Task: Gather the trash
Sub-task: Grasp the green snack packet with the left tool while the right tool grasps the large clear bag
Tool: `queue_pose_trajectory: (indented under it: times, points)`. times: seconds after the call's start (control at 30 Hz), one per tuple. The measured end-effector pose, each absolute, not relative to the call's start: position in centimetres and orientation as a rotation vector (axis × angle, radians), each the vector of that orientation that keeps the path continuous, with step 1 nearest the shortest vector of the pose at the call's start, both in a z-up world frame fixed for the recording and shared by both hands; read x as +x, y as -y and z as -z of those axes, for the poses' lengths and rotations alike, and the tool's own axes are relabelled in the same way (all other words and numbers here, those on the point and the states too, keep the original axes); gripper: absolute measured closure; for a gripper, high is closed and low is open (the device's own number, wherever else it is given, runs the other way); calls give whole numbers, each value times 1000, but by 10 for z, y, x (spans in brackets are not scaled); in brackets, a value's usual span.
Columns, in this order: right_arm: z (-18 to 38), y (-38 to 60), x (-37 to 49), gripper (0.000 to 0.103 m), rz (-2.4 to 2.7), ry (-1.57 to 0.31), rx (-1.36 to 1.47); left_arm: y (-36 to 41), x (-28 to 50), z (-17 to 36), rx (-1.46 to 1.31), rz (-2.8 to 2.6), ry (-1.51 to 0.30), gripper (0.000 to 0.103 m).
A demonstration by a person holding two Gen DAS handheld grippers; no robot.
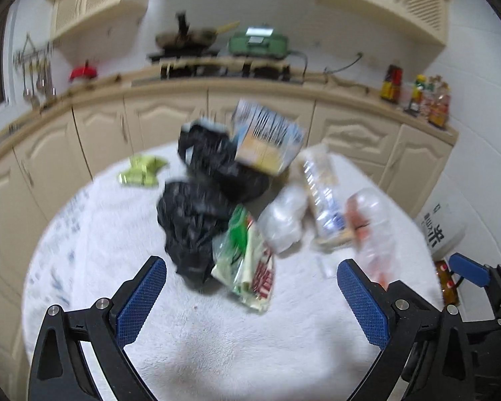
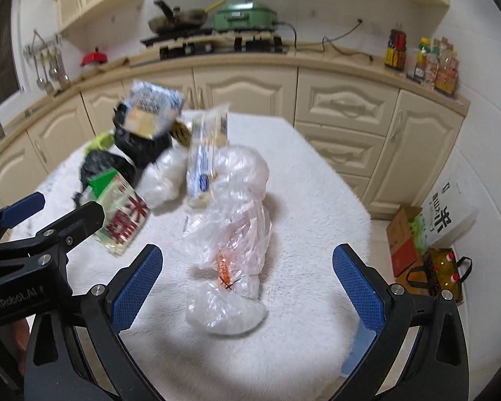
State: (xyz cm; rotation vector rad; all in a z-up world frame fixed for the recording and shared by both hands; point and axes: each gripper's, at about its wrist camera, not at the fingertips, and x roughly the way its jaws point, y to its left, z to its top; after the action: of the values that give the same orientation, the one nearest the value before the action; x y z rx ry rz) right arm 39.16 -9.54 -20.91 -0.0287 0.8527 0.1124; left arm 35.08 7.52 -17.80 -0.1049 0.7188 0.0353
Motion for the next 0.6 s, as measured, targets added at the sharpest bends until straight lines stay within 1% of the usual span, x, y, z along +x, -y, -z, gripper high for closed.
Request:
queue_pose_trajectory:
  times: [0.03,0.1,0.17,0.27,0.33,0.4,0.43,0.53,0.57,0.6]
  points:
    - [214,95,396,0,-105,-867,-35,-76,356,184,-116,-40,-739,3]
    - [221,98,402,0,-88,-882,-41,-83,370,190,-141,-44,-778,8]
    - [226,102,406,0,-68,-887,-52,-84,378,199,-148,-48,-816,15]
    - [230,110,413,0,-54,-893,-45,-76,410,199,-116,-68,-847,16]
    - [230,113,416,0,-35,-883,-48,-72,414,199,-101,-71,-843,16]
    - [229,118,419,0,-47,-882,-21,-65,433,193,-101,-70,-847,18]
    - [229,120,420,0,-58,-879,1,-63,442,196,-101,-64,-850,24]
    - [228,122,422,0,-69,-874,26,-56,450,197,-105,-65,-850,32]
    - [227,121,423,0,-72,-873,28,-58,445,198,-113,-66,-852,38]
    - [227,120,425,0,-74,-874,30,-60,439,196,-128,-62,-850,40]
